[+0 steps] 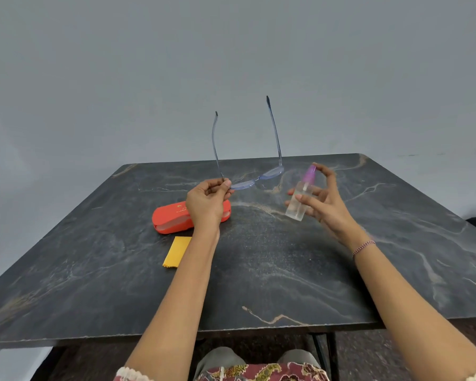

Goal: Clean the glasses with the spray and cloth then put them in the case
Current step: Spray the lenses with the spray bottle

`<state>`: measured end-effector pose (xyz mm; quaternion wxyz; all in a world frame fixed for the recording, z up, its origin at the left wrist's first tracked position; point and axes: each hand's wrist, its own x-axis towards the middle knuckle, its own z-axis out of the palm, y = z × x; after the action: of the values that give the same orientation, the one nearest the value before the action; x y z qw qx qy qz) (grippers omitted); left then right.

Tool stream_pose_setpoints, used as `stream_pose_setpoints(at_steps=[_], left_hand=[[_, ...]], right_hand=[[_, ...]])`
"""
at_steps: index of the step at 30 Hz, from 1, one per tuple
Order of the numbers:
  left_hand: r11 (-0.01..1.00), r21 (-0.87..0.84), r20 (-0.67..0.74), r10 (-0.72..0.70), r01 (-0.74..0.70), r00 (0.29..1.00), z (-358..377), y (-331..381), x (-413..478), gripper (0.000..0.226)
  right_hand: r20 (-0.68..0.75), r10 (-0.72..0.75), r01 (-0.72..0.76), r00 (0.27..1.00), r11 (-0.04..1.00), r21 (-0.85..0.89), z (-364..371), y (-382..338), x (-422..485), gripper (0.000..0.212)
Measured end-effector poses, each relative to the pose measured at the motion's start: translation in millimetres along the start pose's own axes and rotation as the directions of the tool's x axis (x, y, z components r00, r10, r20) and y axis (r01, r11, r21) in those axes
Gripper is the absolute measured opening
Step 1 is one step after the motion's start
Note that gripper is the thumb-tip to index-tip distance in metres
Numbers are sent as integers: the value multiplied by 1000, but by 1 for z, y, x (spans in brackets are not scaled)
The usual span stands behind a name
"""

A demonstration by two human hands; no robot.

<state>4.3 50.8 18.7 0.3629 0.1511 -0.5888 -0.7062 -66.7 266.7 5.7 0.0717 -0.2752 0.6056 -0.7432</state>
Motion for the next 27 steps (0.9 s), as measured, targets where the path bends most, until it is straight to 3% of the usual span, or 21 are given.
stream_pose_setpoints(at_steps=[5, 9, 12, 15, 19, 23, 27], left_hand=[[997, 57, -29, 60, -58, 998, 20, -9, 8, 10], [986, 125, -14, 117, -115, 993, 23, -16, 10, 19], [973, 190, 5, 135, -133, 991, 19, -22, 10, 16], [946, 262, 25, 191, -191, 981, 15, -23, 10, 20], [896, 329, 40, 302, -298, 952, 15, -20, 7, 5], [829, 394, 72, 402, -397, 913, 17, -20, 3, 11], [774, 429, 101, 471, -466, 876, 18, -21, 1, 9]], right_hand=[[150, 89, -124, 985, 962, 243, 1, -4, 1, 60], [308, 131, -260, 942, 868, 423, 4, -3, 4, 69], [336, 127, -275, 933, 855, 440, 6, -4, 4, 60], [247, 118, -188, 962, 940, 284, 12, -3, 2, 43], [54, -13, 20, 998, 991, -135, 23, -2, -6, 45], [37, -204, 196, 978, 852, -486, 30, 0, -8, 48], [67, -317, 274, 946, 671, -689, 35, 2, -6, 47]])
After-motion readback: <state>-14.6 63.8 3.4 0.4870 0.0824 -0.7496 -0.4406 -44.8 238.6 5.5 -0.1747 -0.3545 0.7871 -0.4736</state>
